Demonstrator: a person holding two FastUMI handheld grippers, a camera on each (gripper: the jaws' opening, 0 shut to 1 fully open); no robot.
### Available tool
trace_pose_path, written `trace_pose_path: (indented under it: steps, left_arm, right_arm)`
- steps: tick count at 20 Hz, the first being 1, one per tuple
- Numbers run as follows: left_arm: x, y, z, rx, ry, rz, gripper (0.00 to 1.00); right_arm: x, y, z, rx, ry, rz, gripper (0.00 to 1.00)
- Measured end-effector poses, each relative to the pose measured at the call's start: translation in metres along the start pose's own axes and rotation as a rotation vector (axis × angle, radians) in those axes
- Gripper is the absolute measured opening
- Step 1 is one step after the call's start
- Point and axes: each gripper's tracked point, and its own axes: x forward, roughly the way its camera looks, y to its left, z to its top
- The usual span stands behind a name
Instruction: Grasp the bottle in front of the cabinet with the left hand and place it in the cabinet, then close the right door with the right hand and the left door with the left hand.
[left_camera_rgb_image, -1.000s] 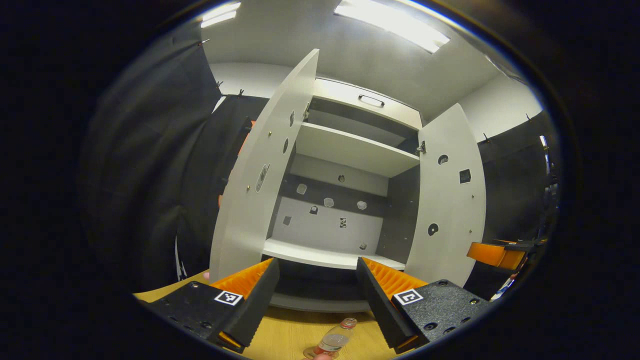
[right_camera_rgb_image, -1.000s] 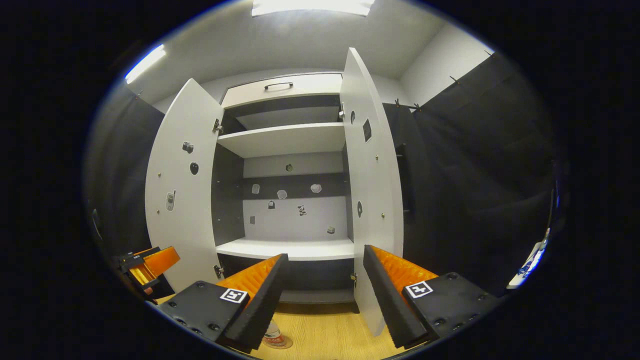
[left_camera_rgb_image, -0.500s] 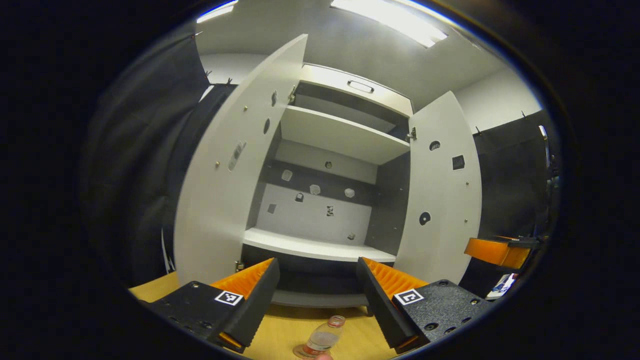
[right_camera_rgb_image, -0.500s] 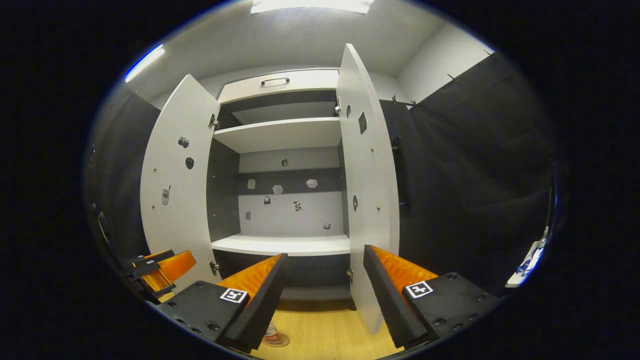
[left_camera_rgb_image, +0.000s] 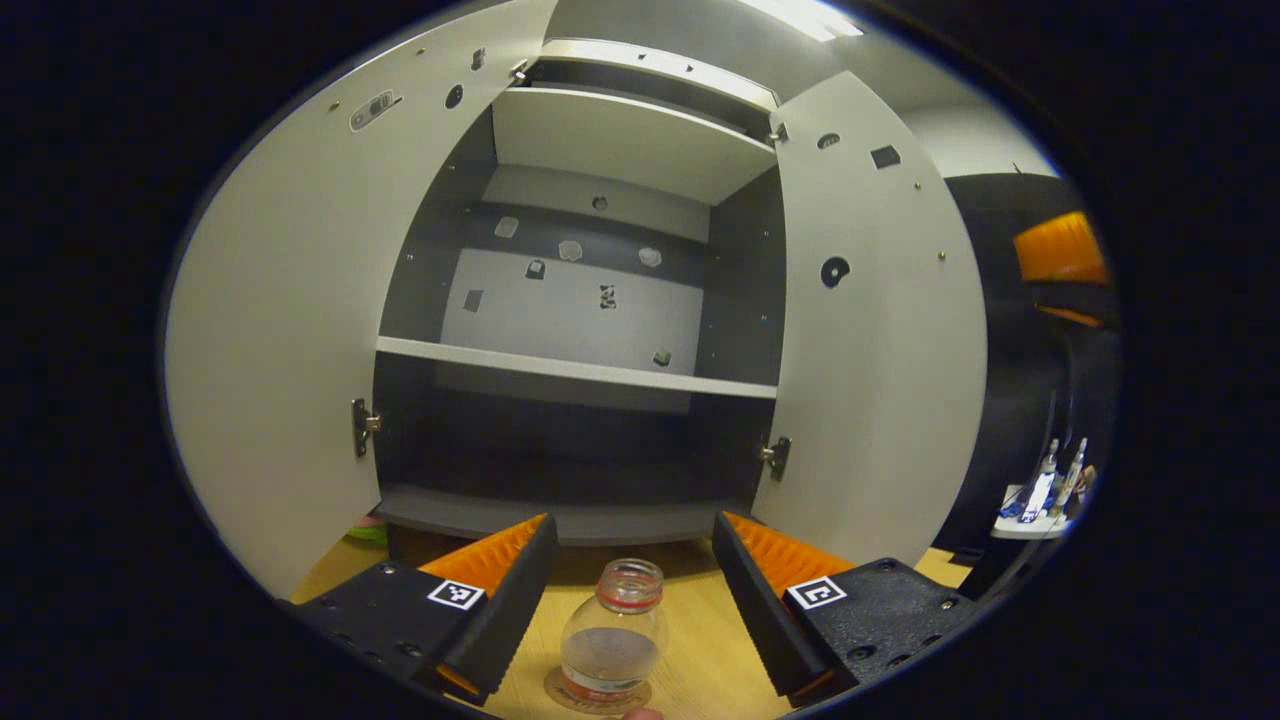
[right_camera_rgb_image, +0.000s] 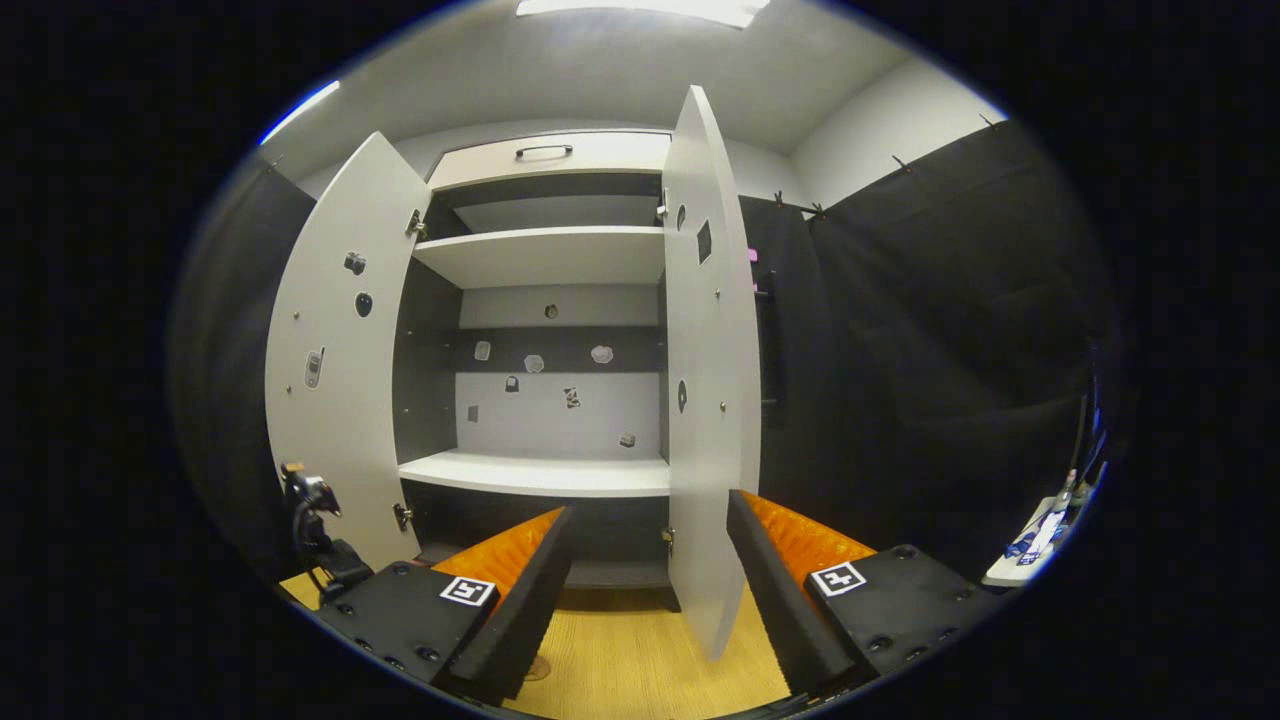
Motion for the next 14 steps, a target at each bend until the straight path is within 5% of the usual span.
trace_pose_path:
  steps: [12,13,14]
  left_arm:
    - [-0.012,0.018,-0.114,0.014,0.142,0.036,0.95]
    - [-0.015,0.021,-0.111,0.013,0.137,0.048,0.93]
    - [-0.017,0.022,-0.108,0.015,0.146,0.044,0.73]
  right_arm:
    - [0.001,0.012,-0.018,0.002,0.060,-0.004,0.98]
    - [0.000,0.013,-0.018,0.004,0.059,0.001,0.98]
    - [-0.001,0.015,-0.018,0.008,0.059,0.007,0.98]
